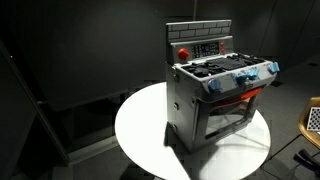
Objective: Press the top red button on the right side of the stove.
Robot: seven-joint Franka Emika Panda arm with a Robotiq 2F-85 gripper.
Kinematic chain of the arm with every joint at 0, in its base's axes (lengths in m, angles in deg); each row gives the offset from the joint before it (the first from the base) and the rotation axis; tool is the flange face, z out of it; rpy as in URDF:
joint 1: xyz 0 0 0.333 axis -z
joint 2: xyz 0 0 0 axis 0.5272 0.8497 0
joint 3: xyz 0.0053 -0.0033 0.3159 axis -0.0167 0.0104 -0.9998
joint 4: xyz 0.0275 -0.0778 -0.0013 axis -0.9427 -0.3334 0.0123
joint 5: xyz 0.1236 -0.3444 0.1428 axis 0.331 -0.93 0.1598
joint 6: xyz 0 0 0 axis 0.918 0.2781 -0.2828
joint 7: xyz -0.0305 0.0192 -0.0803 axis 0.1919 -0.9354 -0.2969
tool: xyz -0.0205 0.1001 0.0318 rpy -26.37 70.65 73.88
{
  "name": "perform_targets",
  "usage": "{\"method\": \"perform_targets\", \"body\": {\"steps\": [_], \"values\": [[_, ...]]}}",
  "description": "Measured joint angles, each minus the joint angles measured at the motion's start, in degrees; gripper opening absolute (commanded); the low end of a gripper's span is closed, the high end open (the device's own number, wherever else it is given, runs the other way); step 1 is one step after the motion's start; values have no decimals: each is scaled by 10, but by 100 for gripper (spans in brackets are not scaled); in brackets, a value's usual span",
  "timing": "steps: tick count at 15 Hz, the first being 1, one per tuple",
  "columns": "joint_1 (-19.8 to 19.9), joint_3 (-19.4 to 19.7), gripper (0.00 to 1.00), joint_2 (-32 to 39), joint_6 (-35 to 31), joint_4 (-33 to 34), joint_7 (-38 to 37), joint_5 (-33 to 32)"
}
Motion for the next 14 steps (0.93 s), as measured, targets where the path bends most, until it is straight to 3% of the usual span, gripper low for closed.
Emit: {"method": "perform_targets", "body": {"steps": [8,14], "values": [[56,-2,100,14,-20,20,0,-17],[95,-3,100,52,-56,62,-5,-76]]}}
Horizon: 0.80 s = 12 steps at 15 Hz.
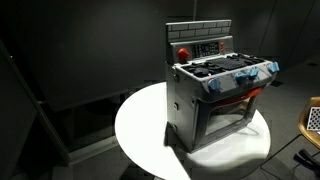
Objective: Press the top red button on the right side of the stove.
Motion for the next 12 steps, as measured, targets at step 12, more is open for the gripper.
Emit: {"method": "perform_targets", "body": {"steps": [12], "values": [[83,5,100,68,-98,35,-77,-151]]}}
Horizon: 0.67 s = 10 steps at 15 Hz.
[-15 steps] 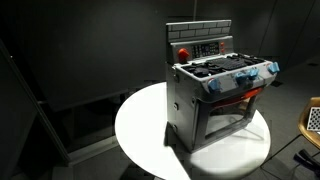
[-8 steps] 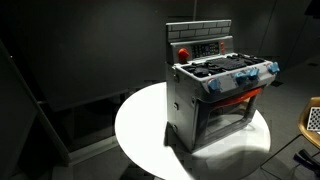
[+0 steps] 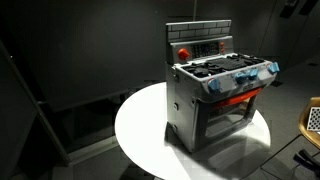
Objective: Press the top red button on the right side of the stove.
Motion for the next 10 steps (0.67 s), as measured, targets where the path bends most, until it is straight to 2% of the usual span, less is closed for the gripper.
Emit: {"method": "perform_targets", "body": {"steps": [4,10], "values": [[20,2,100,18,-47,0,-28,-32],[21,1,100,23,-53,0,-40,-40]]}}
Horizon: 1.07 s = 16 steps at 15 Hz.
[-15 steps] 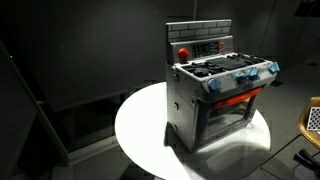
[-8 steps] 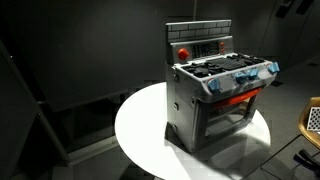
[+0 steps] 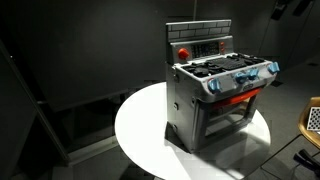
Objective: Press the top red button on the right side of the stove.
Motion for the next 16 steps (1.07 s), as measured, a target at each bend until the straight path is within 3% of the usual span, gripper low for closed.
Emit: {"method": "perform_targets", "body": {"steps": [10,16], "values": [[28,-5,100,44,-135,-3,-106,-75],[61,-5,100,92,-176,-1,-176,-126]]}}
